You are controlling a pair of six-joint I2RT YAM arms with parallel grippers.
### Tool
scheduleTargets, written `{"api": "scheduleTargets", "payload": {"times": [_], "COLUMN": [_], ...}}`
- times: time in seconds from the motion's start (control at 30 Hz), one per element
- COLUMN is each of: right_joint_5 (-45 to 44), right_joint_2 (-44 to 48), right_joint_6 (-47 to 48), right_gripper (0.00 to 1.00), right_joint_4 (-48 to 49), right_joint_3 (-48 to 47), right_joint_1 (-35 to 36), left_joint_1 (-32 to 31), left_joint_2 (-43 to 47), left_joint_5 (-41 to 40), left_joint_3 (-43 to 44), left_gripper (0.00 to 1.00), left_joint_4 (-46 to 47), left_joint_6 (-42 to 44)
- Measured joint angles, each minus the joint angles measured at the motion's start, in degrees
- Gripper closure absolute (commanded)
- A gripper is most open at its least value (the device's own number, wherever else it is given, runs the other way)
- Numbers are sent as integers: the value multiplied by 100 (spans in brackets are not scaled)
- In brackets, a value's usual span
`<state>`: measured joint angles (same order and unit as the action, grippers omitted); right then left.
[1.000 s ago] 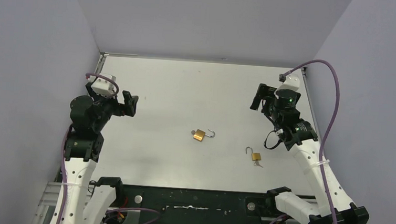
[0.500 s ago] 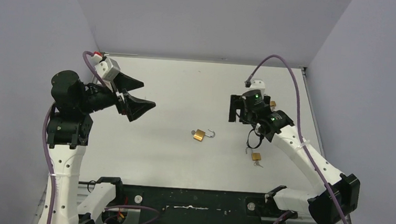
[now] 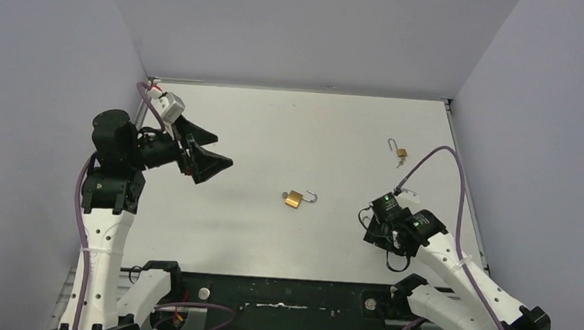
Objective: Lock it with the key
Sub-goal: Move the lock to the center of the board, then pick up the lock from the center of the board.
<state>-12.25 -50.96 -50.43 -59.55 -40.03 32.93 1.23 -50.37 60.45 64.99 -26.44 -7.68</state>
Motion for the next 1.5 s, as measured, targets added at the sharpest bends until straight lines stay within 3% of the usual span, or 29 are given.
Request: {"api": "scheduleTargets", "payload": {"times": [0.2,0.6,0.7,0.8,1.0,1.17,1.5], "right_joint_5": [151,417,400,304,149,446,1023], "right_joint_2": [-442,-2304,-2750,-3171,-3287,-3294,-4992], "right_joint_6": [-382,92,302,586,1602,2448,3976], "right_gripper": [53,52,46,33,4,2,2], "right_joint_4": [304,1838,2070,2214,2297,2767,2863], "right_joint_3": [455,439,90,-437,-2006,-2562,-2935], "right_joint_1": [-599,-1661,-1836,-1864,-1016,284,1342], "left_joint_1": [0,0,0,0,0,4,179], "left_joint_2": [-317,-44,-168,-236,-188,-114,-118], "left_joint_5": [-63,-186,-291,-365,-485,-791,-1390], "left_joint_3": [0,-33,-33,-33,-35,-79,-212], "left_gripper": [3,3,3,3,3,3,3], "left_joint_4": [57,101,101,103,116,293,310], "left_joint_6": [-125,-177,-247,-291,-374,-485,-702]}}
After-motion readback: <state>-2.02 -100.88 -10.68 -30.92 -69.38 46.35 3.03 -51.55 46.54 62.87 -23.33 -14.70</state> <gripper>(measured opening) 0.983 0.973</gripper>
